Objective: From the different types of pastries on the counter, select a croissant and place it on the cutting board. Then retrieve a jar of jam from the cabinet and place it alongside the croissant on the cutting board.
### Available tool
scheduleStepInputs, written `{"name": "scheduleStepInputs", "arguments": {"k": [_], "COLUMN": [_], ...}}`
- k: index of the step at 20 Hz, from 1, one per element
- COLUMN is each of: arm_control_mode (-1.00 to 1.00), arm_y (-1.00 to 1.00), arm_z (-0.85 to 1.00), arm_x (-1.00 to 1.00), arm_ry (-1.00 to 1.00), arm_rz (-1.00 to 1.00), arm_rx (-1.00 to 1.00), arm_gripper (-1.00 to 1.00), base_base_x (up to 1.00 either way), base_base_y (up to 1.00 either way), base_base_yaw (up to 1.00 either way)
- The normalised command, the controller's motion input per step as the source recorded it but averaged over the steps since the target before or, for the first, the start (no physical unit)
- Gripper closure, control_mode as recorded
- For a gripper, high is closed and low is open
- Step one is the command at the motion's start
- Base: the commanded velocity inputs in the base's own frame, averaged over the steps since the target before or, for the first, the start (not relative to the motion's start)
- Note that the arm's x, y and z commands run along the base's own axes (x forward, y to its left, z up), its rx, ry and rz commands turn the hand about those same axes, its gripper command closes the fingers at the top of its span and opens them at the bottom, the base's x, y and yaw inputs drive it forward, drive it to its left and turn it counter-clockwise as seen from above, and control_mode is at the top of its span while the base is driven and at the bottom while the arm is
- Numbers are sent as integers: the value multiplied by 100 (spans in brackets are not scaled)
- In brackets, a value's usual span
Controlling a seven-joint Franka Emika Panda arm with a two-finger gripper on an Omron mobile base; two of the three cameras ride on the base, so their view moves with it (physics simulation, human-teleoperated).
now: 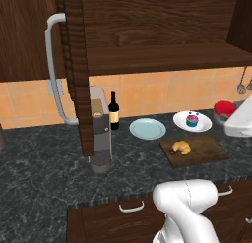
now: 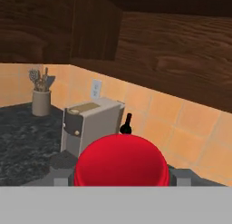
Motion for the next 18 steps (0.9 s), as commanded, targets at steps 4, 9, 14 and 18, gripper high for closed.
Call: {"name": "scheduleStepInputs", "arguments": {"k": [4,9,14,18], "arm_control_mode": [-100,-100,-100,-100], "arm_y": [0,-36,-69,-48], "arm_z": [-63,-41,-30,-7], "arm_x": [18,45,35,54], "arm_ry": [0,0,0,3], "arm_rz": [12,17,12,8], "arm_rx": [0,2,8,0], "arm_gripper": [100,100,100,100], "base_base_x": [0,0,0,0], "base_base_y": [0,0,0,0], "base_base_yaw": [0,0,0,0]}}
